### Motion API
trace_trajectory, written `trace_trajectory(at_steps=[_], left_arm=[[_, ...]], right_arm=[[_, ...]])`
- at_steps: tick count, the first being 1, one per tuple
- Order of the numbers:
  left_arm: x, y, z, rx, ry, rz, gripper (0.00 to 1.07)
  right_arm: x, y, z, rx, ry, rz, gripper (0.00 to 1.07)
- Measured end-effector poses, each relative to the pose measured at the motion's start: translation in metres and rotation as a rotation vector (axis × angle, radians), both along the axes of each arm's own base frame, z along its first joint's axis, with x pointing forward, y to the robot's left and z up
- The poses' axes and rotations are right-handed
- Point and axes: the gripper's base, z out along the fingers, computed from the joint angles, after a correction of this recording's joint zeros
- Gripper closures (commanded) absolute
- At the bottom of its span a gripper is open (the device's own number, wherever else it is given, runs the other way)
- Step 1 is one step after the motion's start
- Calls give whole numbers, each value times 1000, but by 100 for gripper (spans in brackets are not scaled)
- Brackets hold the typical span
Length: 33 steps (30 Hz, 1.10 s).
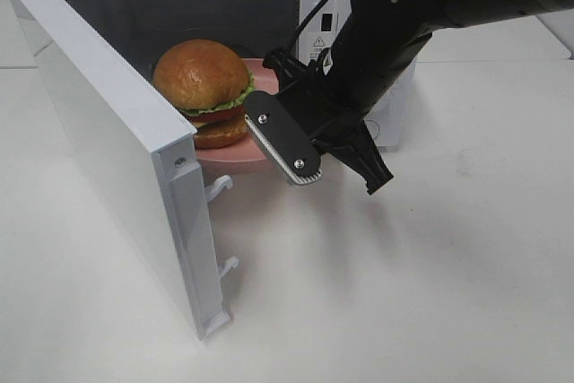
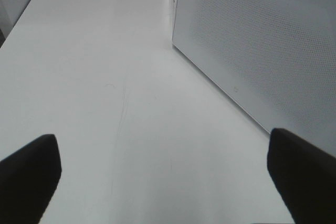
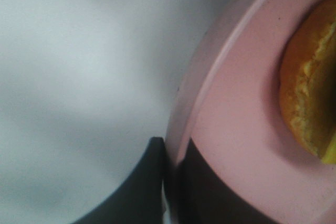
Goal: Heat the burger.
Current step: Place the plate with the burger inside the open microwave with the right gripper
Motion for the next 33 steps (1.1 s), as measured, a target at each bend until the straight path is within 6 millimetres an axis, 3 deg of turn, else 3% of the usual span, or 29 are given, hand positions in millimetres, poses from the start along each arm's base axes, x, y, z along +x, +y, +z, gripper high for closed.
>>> trace_trajectory(at_steps=[33], left_arm=[[0,0,0,0,0,0,6]], right_arm=[[67,45,-9,40,-72,-131,107]])
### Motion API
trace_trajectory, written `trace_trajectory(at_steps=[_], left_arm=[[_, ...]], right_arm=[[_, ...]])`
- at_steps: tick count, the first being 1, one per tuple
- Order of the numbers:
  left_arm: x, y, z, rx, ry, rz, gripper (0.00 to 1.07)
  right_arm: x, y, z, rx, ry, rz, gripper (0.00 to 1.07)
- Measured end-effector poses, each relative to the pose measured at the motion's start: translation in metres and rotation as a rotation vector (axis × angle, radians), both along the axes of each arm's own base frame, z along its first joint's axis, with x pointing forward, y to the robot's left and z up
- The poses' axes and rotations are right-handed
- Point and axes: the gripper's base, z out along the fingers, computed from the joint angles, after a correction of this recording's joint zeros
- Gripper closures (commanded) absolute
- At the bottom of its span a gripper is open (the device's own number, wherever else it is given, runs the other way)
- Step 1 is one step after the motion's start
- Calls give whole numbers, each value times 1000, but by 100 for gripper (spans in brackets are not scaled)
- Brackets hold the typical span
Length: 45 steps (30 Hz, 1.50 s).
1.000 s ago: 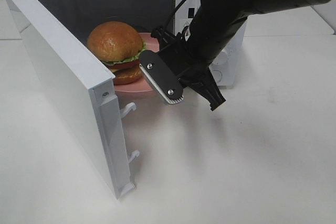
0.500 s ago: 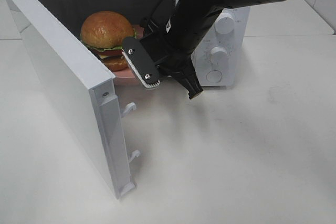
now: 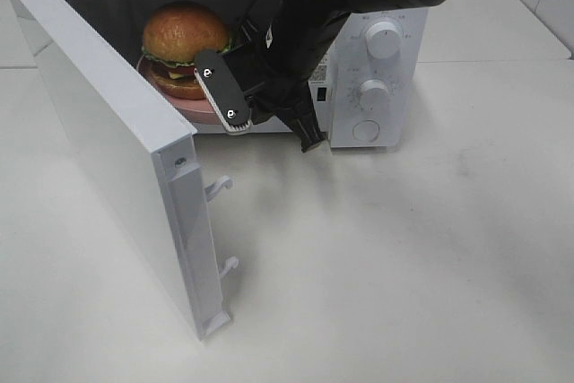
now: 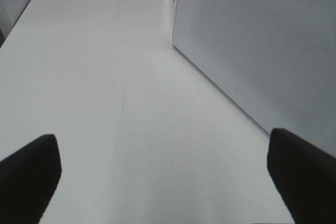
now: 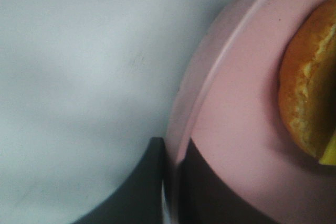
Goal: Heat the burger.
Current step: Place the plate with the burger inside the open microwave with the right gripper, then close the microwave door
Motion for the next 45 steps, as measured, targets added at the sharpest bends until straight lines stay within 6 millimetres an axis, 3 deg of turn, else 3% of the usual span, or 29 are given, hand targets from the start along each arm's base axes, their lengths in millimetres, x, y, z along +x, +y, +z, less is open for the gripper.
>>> trace_trajectory(at_steps=[17,27,30,32,35,37,45], left_arm=[[0,0,0,0,0,0,6],[0,0,0,0,0,0,6],[0,0,0,0,0,0,6],[0,0,0,0,0,0,6],[0,0,0,0,0,0,6],[0,0,0,0,0,0,6],[0,0,0,0,0,0,6]], right_arm=[[28,11,-17,-20,-31,-77,107],[47,22,-28,4,-43,-122,101],[53,24,-31,26,-59,-131,96],[55,25,-32,40,-77,-126,86],[56,26,-32,45,-83,-124,83],[58,28,-33,60,-98,-120,71],[57,29,-33,87,-88,-142,63]])
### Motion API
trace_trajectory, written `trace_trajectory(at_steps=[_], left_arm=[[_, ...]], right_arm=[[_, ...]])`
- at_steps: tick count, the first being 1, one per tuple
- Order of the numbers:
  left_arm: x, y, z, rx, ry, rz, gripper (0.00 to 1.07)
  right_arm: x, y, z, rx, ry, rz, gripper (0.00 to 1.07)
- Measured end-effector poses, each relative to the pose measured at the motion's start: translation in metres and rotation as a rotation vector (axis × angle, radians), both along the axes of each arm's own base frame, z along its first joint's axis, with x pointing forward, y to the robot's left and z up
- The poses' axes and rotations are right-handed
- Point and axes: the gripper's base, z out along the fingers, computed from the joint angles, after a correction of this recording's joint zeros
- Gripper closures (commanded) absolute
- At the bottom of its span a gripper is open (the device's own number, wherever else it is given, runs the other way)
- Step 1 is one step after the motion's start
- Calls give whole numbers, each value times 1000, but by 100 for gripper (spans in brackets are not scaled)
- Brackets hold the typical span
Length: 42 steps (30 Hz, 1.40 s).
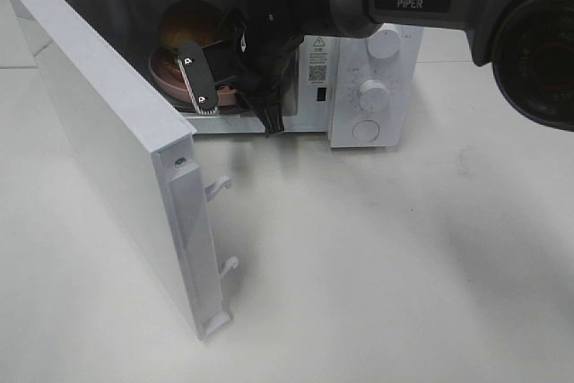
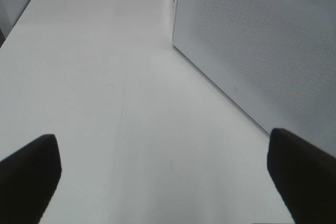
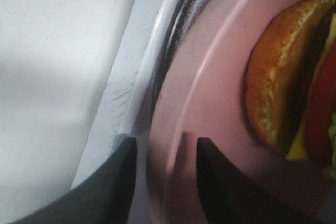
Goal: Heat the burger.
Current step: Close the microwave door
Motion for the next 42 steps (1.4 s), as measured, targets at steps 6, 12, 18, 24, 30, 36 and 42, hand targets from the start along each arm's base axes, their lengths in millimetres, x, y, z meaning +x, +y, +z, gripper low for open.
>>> trace_trajectory(at_steps=[6,12,18,24,30,36,42], left_arm=[[0,0,0,0,0,0,6],[0,0,0,0,0,0,6],[0,0,0,0,0,0,6],[0,0,0,0,0,0,6],[0,0,0,0,0,0,6],[0,0,0,0,0,0,6],[0,0,0,0,0,0,6]], right_arm=[[-2,2,0,41,28,-21,57],[-12,-5,-5,27,65,-25,37],[-23,-12,-1,38,65,-22,30],[-37,-21,13,73,27,-12,31],[-52,-32,17,74,47,-27,31],[-64,-40,28,78,43,-37,31],[-79,-52,49,102,28,-63,31]])
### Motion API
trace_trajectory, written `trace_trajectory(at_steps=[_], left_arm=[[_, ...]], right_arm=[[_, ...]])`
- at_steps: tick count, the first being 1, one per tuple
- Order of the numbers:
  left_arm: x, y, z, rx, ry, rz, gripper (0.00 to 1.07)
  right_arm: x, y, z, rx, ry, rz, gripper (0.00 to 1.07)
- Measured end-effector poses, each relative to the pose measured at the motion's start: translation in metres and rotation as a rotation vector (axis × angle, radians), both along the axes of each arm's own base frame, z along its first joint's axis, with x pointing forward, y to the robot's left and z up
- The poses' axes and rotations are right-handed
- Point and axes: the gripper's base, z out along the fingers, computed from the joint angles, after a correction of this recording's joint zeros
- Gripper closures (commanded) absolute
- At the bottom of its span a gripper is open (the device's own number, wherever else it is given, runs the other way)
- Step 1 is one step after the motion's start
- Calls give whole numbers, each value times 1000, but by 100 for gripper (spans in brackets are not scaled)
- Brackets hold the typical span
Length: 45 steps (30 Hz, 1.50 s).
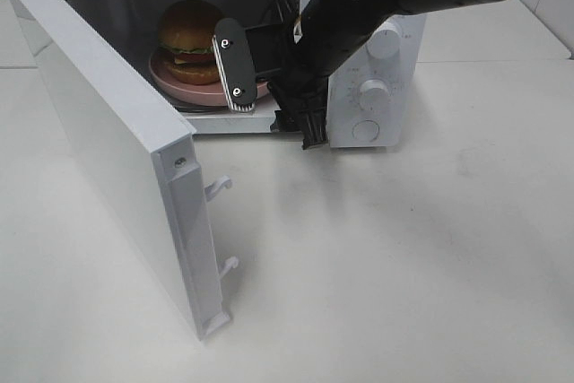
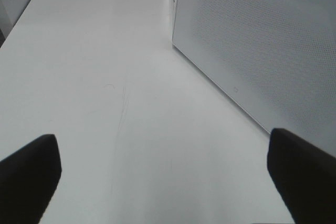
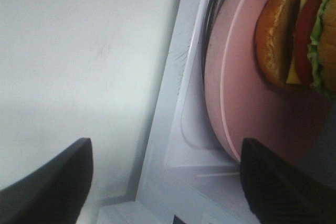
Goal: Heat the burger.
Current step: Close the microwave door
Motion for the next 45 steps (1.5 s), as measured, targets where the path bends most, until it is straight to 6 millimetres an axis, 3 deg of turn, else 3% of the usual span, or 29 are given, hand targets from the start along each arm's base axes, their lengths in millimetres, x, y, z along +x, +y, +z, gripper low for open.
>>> trace_trajectory(at_steps=[15,17,23,36,45], left_arm=[[0,0,0,0,0,0,6],[0,0,0,0,0,0,6],[0,0,0,0,0,0,6],[0,0,0,0,0,0,6],[0,0,0,0,0,0,6]], right_arm=[[-42,-30,22,27,2,-28,31],[-56,-41,28,54,13,-65,31],[-71,-51,34,99,32,-125,31],[-132,-95,42,323,154,-453,31],[-162,-117,43,483,255,-715,31]])
